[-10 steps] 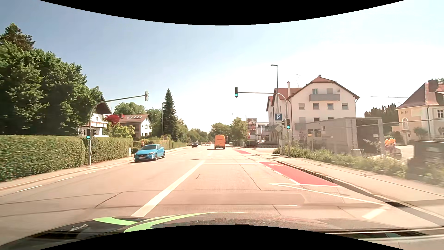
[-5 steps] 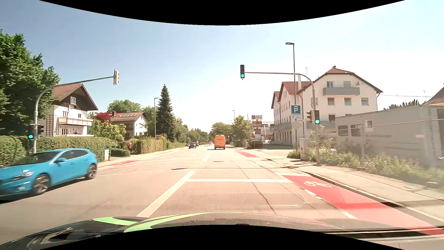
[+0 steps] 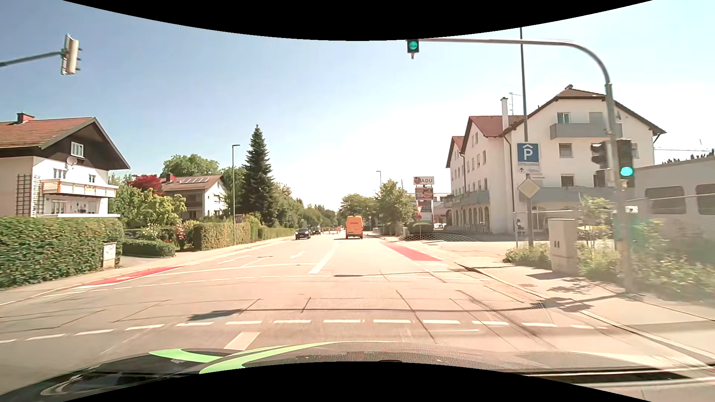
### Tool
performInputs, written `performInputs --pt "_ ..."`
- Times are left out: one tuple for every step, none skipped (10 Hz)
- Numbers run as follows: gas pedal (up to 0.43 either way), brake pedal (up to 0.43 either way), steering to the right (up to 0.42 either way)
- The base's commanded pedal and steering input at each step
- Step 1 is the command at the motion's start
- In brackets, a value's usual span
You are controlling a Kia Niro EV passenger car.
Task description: Follow the waypoints while adhering to traffic rules and regulations
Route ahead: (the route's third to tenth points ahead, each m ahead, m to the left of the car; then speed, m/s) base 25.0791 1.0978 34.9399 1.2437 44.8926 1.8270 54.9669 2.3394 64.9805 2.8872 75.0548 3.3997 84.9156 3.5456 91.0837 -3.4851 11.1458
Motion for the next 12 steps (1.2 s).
performInputs --pt "0.02 0.0 -0.01" --pt "0.028 0.0 -0.011" --pt "0.028 0.0 -0.013" --pt "0.039 0.0 -0.013" --pt "0.039 0.0 -0.013" --pt "0.047 0.0 -0.013" --pt "0.047 0.0 -0.013" --pt "0.059 0.0 -0.012" --pt "0.059 0.0 -0.012" --pt "0.059 0.0 -0.011" --pt "0.059 0.0 -0.011" --pt "0.047 0.0 -0.009"
